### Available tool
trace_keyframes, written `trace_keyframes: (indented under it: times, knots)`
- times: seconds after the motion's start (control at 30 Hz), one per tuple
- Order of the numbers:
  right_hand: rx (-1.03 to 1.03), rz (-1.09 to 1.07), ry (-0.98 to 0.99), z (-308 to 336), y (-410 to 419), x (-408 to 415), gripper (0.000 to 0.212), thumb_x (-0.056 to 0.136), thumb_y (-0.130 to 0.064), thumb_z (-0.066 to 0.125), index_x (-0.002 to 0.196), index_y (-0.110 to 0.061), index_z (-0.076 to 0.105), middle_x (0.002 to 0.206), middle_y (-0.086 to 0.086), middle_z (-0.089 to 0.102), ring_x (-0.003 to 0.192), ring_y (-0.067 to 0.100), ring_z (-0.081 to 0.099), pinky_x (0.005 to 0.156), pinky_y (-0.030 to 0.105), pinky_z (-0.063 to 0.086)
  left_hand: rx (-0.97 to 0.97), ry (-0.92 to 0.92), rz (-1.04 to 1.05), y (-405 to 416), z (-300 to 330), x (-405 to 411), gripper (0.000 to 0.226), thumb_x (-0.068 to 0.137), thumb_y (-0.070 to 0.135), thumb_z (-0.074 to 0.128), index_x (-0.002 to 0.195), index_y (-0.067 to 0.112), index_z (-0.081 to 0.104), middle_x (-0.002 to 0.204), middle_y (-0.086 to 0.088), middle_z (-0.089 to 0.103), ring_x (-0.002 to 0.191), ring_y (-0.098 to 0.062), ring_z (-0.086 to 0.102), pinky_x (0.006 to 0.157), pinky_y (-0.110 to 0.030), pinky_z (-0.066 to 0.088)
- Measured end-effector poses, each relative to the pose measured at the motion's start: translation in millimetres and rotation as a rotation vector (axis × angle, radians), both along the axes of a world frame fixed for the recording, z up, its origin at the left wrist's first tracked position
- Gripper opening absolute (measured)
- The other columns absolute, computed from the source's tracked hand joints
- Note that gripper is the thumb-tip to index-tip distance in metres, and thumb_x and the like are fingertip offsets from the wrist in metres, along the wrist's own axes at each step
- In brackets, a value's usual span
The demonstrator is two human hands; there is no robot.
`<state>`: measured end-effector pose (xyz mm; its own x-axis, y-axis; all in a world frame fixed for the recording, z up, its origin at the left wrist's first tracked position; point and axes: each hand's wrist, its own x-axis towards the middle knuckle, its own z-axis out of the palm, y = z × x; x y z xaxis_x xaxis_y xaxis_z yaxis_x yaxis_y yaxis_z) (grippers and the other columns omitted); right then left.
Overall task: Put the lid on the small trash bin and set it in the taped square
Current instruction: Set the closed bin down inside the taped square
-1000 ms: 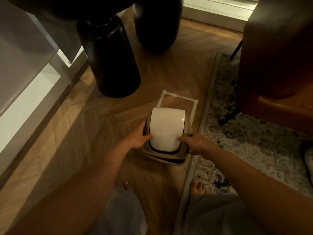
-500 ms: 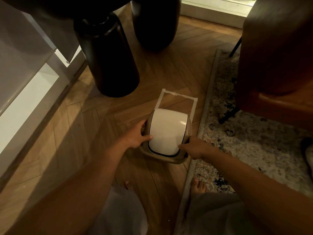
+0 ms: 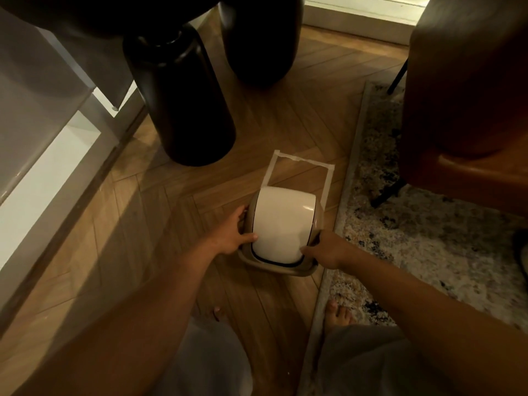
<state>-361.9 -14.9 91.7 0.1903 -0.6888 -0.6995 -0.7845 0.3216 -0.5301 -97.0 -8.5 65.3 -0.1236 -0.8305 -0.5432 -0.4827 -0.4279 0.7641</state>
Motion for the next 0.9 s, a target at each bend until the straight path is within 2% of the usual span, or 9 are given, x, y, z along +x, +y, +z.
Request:
trace_keyframes:
  times: [0.1, 0.27, 0.37, 0.47, 0.5, 0.57, 0.63, 0.77, 0.9]
  knots:
    - [0.011, 0.025, -0.047, -1.5, 2.7, -4.3, 0.047, 0.098, -0.028, 0.066, 0.137, -0.002, 0.06, 0.13, 0.016, 0.066, 0.118, 0.029, 0.062, 0.102, 0.042, 0.051, -0.003, 0.026, 0.033, 2.2, -2.5, -3.2, 0.093, 0.084, 0.008, 0.077, 0.157, 0.012, 0.019, 0.16, -0.008, 0.029, 0.145, -0.019, 0.029, 0.102, -0.017, 0.027]
    - [0.016, 0.064, -0.086, 2.4, 5.5, -5.7, 0.052, 0.099, -0.031, 0.064, 0.142, -0.003, 0.054, 0.137, 0.015, 0.062, 0.125, 0.029, 0.059, 0.107, 0.045, 0.048, 0.0, 0.037, 0.034, 3.4, 0.1, -5.4, 0.091, 0.085, 0.007, 0.075, 0.157, 0.011, 0.019, 0.16, -0.008, 0.029, 0.146, -0.021, 0.028, 0.104, -0.02, 0.026]
    - [0.003, 0.062, -0.128, 3.1, 6.1, -6.8, 0.058, 0.1, -0.029, 0.064, 0.15, -0.007, 0.046, 0.147, 0.011, 0.056, 0.132, 0.025, 0.054, 0.11, 0.033, 0.044, -0.022, 0.003, 0.018, 0.7, 0.2, -4.4, 0.091, 0.084, 0.011, 0.077, 0.156, 0.012, 0.022, 0.16, -0.008, 0.03, 0.145, -0.021, 0.029, 0.105, -0.022, 0.026]
    - [-0.013, 0.054, -0.179, 1.3, 9.4, -9.2, 0.064, 0.099, -0.026, 0.066, 0.153, -0.008, 0.037, 0.152, 0.009, 0.049, 0.128, 0.013, 0.048, 0.097, 0.013, 0.039, -0.038, -0.09, -0.017, 0.0, -1.9, -0.5, 0.093, 0.082, 0.025, 0.08, 0.156, 0.019, 0.024, 0.158, -0.005, 0.034, 0.144, -0.024, 0.031, 0.11, -0.036, 0.03]
    - [-0.014, 0.041, -0.192, -0.4, 10.2, -10.4, 0.068, 0.098, -0.025, 0.067, 0.154, -0.008, 0.034, 0.154, 0.01, 0.048, 0.127, 0.011, 0.046, 0.096, 0.012, 0.039, -0.035, -0.113, -0.025, -0.5, -2.9, 1.9, 0.094, 0.081, 0.03, 0.08, 0.156, 0.021, 0.025, 0.158, -0.004, 0.034, 0.143, -0.026, 0.033, 0.108, -0.037, 0.032]
    - [0.006, -0.02, -0.202, -4.3, 10.6, -13.4, 0.084, 0.092, -0.028, 0.074, 0.156, -0.009, 0.022, 0.156, 0.01, 0.043, 0.136, 0.018, 0.046, 0.108, 0.026, 0.042, -0.007, -0.146, -0.052, -0.3, -3.8, 6.2, 0.101, 0.075, 0.038, 0.084, 0.156, 0.026, 0.024, 0.158, -0.004, 0.034, 0.142, -0.027, 0.035, 0.102, -0.035, 0.036]
    - [0.033, -0.053, -0.219, -8.7, 12.6, -17.2, 0.104, 0.085, -0.028, 0.082, 0.158, -0.012, 0.011, 0.158, 0.009, 0.04, 0.141, 0.026, 0.044, 0.114, 0.039, 0.042, 0.059, -0.136, -0.098, 2.0, -4.3, 8.2, 0.117, 0.065, 0.041, 0.089, 0.157, 0.027, 0.018, 0.159, -0.003, 0.032, 0.143, -0.026, 0.033, 0.105, -0.036, 0.033]
    - [-0.048, 0.066, -0.238, -14.0, 25.6, -18.3, 0.126, 0.077, -0.025, 0.09, 0.157, -0.018, -0.007, 0.158, -0.001, 0.031, 0.146, 0.019, 0.034, 0.112, 0.024, 0.034, 0.125, -0.142, -0.201, 8.3, -8.9, 5.2, 0.136, 0.055, 0.04, 0.094, 0.158, 0.03, 0.007, 0.161, -0.002, 0.027, 0.146, -0.026, 0.026, 0.118, -0.046, 0.024]
    - [-0.15, 0.1, -0.249, -21.1, 30.7, -18.4, 0.132, 0.072, -0.023, 0.092, 0.157, -0.016, -0.01, 0.165, 0.007, 0.024, 0.152, 0.022, 0.025, 0.123, 0.041, 0.028, 0.108, -0.134, -0.199, 9.0, -12.2, 1.4, 0.138, 0.055, 0.038, 0.095, 0.158, 0.027, 0.004, 0.161, -0.002, 0.025, 0.147, -0.025, 0.024, 0.119, -0.046, 0.024]
